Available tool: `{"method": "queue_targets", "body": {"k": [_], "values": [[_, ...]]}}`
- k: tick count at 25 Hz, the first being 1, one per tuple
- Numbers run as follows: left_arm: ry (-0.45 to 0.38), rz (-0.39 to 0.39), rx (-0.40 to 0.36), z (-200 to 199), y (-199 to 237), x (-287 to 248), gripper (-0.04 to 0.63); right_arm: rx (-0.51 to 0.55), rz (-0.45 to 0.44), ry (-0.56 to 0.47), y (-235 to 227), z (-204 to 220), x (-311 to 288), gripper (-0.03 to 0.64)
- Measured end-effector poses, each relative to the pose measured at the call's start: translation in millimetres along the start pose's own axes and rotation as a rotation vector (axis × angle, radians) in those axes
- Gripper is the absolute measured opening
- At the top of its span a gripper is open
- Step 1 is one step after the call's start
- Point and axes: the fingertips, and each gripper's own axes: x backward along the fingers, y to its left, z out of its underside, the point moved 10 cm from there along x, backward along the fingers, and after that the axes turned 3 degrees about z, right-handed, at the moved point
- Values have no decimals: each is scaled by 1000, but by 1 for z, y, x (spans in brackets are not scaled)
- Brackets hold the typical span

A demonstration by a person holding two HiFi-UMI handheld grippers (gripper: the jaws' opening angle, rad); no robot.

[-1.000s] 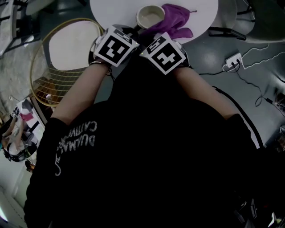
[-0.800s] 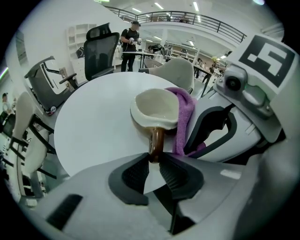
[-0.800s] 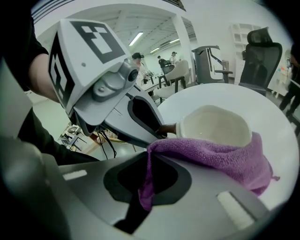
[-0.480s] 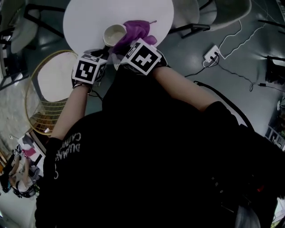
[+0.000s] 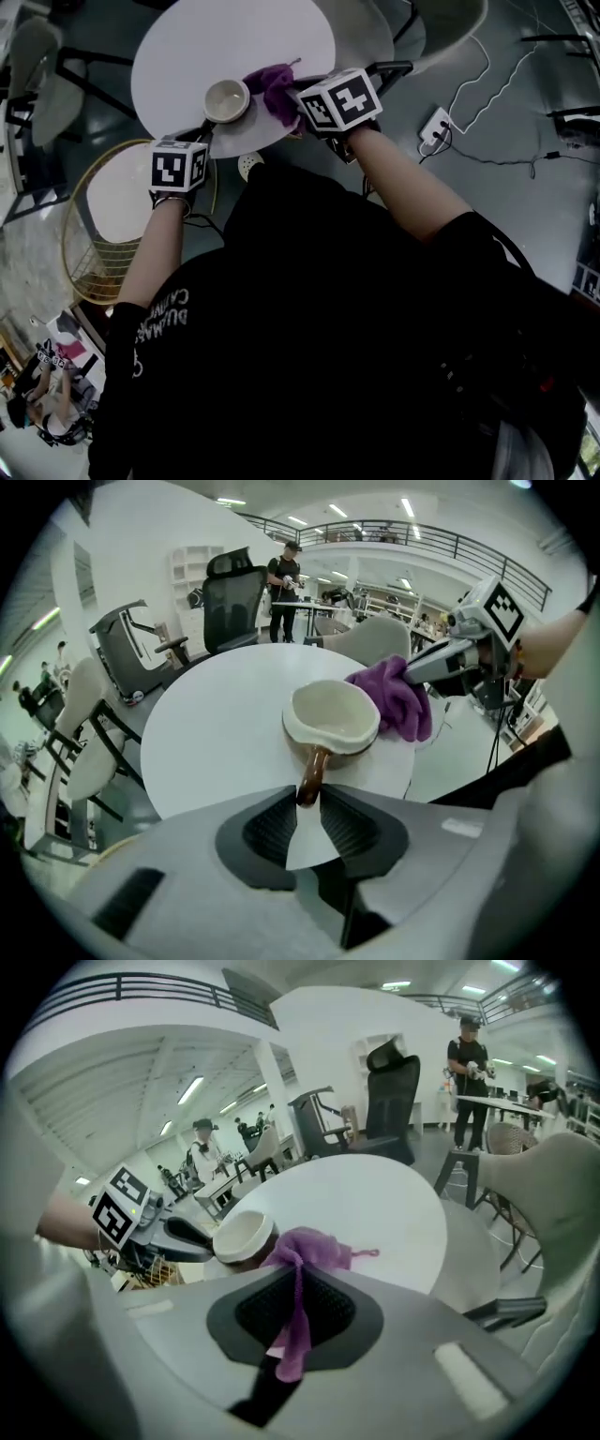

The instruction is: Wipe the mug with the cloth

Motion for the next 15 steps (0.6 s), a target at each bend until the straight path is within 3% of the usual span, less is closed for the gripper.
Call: {"method": "queue_targets", "body": {"k": [4, 6, 10, 13, 15], "values": [[-114, 27, 120, -2, 2, 16, 86, -46, 52, -155, -15, -22, 29, 15], [-181, 34, 173, 0, 4, 24, 30, -53, 61, -221, -16, -34, 42, 17], [-286, 55, 250, -5, 12, 35, 0, -70, 57, -339, -15, -54, 58, 17], [-384, 75, 272, -13, 16, 51, 0, -101, 24, -422, -8, -64, 71, 15], [-494, 96, 278, -21, 18, 70, 0, -118, -37, -491, 1, -71, 81, 15]]}}
